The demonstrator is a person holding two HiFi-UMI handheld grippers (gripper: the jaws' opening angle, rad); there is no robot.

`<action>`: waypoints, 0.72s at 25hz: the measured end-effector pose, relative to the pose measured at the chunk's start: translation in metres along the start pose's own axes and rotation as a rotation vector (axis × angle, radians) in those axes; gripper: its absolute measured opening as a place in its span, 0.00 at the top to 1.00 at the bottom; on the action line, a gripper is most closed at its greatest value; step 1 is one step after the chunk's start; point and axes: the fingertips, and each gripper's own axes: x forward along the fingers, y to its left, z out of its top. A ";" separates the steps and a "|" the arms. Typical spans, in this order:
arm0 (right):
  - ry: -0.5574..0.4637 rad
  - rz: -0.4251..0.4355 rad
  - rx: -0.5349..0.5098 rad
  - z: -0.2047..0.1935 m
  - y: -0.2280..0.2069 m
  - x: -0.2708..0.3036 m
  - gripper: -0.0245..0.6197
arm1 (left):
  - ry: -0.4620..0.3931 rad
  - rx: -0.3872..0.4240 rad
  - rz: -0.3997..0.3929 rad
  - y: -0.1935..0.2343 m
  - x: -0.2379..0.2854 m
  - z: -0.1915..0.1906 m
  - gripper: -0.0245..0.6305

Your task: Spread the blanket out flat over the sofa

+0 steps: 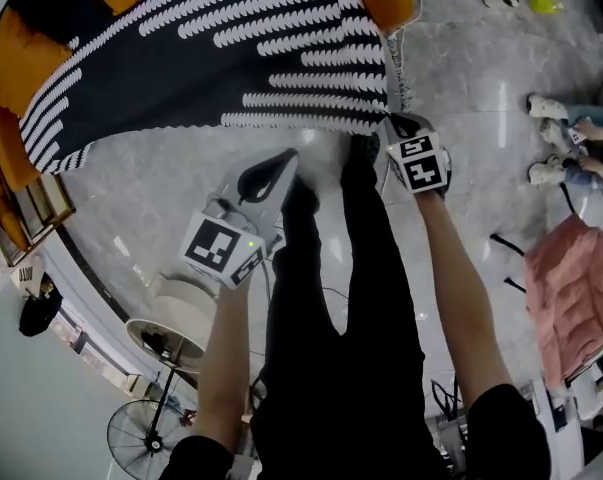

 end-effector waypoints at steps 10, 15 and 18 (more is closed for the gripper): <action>0.065 0.054 0.020 -0.024 -0.030 0.007 0.95 | -0.033 -0.023 0.076 0.014 0.034 0.015 0.95; 0.072 0.035 -0.026 -0.050 -0.039 0.049 0.95 | -0.039 0.018 0.033 0.030 0.060 -0.020 0.95; 0.044 0.018 -0.039 -0.070 -0.064 0.103 0.95 | -0.031 0.077 -0.003 0.048 0.105 -0.066 0.95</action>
